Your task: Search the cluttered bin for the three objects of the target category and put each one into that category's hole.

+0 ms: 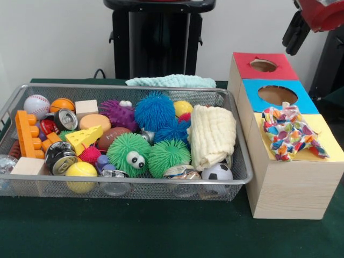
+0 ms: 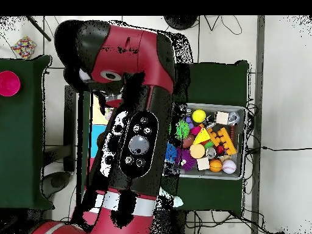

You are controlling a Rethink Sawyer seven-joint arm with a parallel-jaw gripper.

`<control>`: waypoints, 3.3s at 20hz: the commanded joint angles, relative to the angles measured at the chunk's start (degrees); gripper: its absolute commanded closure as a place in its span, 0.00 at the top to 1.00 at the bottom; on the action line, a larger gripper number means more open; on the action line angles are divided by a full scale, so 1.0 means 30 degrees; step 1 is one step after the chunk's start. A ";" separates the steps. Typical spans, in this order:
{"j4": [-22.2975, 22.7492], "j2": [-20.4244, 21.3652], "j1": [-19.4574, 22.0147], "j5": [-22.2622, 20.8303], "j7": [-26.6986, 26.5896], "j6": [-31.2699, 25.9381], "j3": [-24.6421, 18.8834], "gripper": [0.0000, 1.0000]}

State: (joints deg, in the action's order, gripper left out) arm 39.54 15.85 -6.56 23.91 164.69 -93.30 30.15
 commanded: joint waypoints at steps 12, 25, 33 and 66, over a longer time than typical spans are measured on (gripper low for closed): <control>0.5648 -0.0468 -0.0935 0.1681 0.4145 0.6621 -0.2395 0.00; 0.6820 -0.1039 -0.1506 0.1854 0.3303 0.8381 -0.2139 0.00; 0.7522 -0.1350 -0.1777 0.1803 0.3687 0.9642 -0.1927 0.00; 0.9745 -0.2606 -0.2017 0.3763 0.2622 1.4274 -0.3729 0.00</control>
State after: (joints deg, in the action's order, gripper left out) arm 56.92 10.97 -13.66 32.76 164.69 -58.64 28.89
